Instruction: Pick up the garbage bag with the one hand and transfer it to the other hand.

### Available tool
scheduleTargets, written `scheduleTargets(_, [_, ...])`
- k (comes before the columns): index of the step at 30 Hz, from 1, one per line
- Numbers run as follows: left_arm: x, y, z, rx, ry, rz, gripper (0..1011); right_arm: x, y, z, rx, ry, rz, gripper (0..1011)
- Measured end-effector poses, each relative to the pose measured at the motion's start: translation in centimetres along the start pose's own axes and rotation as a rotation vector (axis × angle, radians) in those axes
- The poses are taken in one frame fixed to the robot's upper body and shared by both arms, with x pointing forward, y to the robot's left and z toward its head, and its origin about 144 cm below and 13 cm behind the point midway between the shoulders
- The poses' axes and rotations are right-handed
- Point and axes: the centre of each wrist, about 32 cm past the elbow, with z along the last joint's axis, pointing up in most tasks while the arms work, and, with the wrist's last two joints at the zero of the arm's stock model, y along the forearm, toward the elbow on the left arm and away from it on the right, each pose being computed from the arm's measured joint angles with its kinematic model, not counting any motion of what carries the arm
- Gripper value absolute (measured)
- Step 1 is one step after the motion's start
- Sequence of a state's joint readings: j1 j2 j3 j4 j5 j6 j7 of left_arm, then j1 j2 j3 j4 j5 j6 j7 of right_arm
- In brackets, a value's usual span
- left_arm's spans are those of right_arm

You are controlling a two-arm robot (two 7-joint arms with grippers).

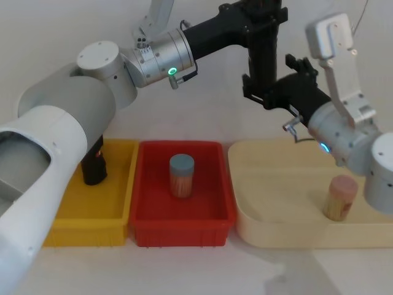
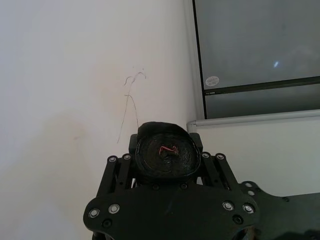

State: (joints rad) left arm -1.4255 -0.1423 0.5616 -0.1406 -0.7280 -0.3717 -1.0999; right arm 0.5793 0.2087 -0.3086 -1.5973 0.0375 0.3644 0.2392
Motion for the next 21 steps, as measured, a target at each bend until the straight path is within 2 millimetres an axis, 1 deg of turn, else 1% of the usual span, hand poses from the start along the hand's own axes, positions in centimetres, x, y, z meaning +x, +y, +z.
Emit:
scheduleTargets(9, [0.0, 0.0, 0.0, 0.000, 0.000, 0.000, 557, -0.7, 3.0, 0.7, 0.008, -0.028, -0.012, 999])
scheduleTargets(15, [0.0, 0.0, 0.0, -0.001, 0.000, -0.001, 557, -1.0, 4.4, 1.0, 0.013, -0.043, -0.026, 999])
scheduleTargets(19, [0.0, 0.0, 0.0, 0.000, 0.000, -0.001, 557, -1.2, 4.8, 1.1, 0.012, -0.048, -0.031, 997])
scheduleTargets(21, [0.0, 0.0, 0.0, 0.000, 0.000, -0.001, 557, -1.2, 5.1, 1.2, 0.014, -0.051, -0.034, 967])
